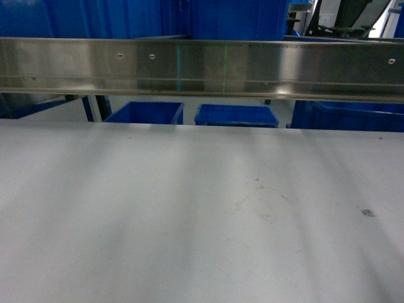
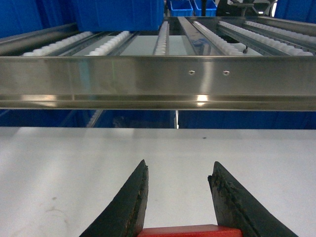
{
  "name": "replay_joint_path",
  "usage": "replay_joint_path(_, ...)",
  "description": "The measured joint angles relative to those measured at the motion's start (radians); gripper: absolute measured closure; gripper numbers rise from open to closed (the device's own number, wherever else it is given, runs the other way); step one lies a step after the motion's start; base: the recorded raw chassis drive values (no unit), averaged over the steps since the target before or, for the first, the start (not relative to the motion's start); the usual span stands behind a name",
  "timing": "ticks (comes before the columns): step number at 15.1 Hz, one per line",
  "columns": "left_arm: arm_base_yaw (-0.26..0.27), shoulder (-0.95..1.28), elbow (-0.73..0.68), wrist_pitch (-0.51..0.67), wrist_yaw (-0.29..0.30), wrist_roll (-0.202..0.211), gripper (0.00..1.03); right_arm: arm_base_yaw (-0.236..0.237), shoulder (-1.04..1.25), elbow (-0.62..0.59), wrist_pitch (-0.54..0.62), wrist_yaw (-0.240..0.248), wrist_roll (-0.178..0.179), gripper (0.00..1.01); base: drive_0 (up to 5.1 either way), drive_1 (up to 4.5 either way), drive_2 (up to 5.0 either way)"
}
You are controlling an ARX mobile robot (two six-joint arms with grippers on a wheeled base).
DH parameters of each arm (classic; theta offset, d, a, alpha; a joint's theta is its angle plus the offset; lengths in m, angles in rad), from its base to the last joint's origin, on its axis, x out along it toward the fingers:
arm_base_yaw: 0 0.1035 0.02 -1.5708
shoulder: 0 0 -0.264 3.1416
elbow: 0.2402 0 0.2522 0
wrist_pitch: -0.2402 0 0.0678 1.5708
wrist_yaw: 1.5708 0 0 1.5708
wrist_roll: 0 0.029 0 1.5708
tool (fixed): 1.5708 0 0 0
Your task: Place magnetic block on left shelf second layer
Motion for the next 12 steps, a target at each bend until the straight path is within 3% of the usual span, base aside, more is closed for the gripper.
replay_joint_path(12, 0.000, 0.000, 0.000, 0.001, 0.002, 0.000, 0.05, 0.000, 0.000, 0.000, 0.000, -0.001, 0.000, 0.68, -5.0, 2.42, 2.4)
